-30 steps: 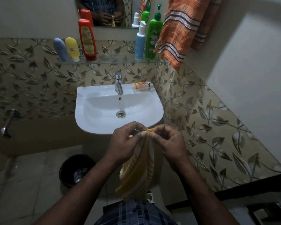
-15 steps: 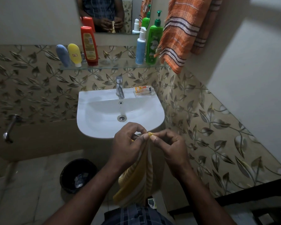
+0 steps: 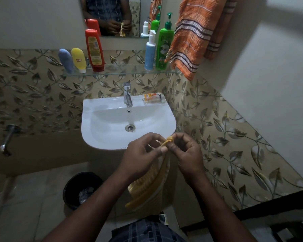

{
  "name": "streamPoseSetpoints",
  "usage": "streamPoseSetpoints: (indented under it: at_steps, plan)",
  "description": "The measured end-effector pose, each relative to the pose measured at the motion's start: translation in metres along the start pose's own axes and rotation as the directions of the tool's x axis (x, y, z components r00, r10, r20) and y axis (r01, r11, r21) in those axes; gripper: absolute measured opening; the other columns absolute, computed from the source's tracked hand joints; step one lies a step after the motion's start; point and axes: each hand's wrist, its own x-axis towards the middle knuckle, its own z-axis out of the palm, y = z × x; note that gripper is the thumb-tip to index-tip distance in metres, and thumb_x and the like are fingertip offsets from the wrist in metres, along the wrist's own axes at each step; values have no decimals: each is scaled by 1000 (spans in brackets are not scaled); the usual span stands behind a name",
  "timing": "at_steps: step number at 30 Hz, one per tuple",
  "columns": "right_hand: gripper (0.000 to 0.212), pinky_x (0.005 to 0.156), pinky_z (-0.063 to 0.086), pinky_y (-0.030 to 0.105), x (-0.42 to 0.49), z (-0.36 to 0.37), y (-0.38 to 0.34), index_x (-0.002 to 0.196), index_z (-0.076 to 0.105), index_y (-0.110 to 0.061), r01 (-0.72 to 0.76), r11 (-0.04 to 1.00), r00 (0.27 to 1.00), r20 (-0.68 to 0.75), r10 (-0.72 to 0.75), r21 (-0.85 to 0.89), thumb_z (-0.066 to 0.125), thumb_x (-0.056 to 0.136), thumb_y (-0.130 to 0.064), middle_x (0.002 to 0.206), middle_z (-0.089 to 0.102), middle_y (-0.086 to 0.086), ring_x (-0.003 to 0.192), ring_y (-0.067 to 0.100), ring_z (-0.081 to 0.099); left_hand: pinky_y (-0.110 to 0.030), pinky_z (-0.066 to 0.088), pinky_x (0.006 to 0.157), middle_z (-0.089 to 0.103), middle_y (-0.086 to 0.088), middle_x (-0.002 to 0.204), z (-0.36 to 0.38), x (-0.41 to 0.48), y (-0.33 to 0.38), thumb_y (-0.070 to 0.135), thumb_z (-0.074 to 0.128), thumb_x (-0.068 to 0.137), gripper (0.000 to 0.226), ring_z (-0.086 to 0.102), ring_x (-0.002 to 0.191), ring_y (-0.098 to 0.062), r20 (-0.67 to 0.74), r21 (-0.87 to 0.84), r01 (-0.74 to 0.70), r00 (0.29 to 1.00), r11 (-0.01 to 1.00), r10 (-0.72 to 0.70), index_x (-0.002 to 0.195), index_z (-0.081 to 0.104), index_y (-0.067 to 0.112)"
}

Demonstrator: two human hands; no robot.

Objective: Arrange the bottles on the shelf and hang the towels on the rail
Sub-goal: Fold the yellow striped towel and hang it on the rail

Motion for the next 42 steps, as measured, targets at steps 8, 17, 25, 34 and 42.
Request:
streamPoseSetpoints:
  at_steps: [8, 17, 25, 34, 42]
  plan:
    - [17, 86, 54, 31, 49, -15, 9, 116, 65, 2, -53, 996, 995, -86, 59, 70, 59, 101, 6, 96, 70, 8, 92, 18, 65, -37, 51, 69, 69, 5, 80, -4, -2, -14, 36, 66, 95, 15, 63, 76, -13, 182, 378, -69, 983, 923, -1, 96, 72, 23]
    - [27, 88, 49, 31, 111, -43, 1, 100, 67, -16, -48, 979, 956, -276, 103, 199, 54, 102, 7, 78, 71, -10, 81, 9, 59, -32, 42, 70, 69, -2, 85, -8, -13, -73, 33, 60, 96, 20, 65, 87, -25, 336, 705, -72, 910, 705, -243, 94, 67, 14]
    - [31, 79, 49, 28, 117, -56, 12, 98, 66, -20, -46, 998, 952, -302, 56, 41, 57, 99, 10, 87, 66, 0, 82, 11, 59, -38, 53, 74, 74, -6, 86, -49, -10, -100, 33, 59, 95, 17, 69, 86, -33, 130, 820, -57, 988, 570, -88, 98, 69, 21]
    - [23, 76, 51, 28, 120, -63, 27, 96, 69, -22, -27, 987, 934, -356, -32, -160, 66, 97, 0, 88, 71, -2, 82, 11, 63, -41, 40, 82, 71, 0, 79, -85, -1, -90, 30, 56, 91, 17, 67, 70, -31, -198, 853, 16, 935, 522, 295, 94, 67, 18]
    - [20, 78, 53, 25, 120, -53, 32, 109, 69, -19, -2, 988, 932, -358, -53, -153, 65, 99, -2, 97, 73, 0, 90, 13, 68, -44, 46, 78, 62, -7, 103, -90, 3, -80, 19, 75, 89, 7, 62, 73, -35, -251, 860, 86, 929, 503, 271, 96, 76, 16]
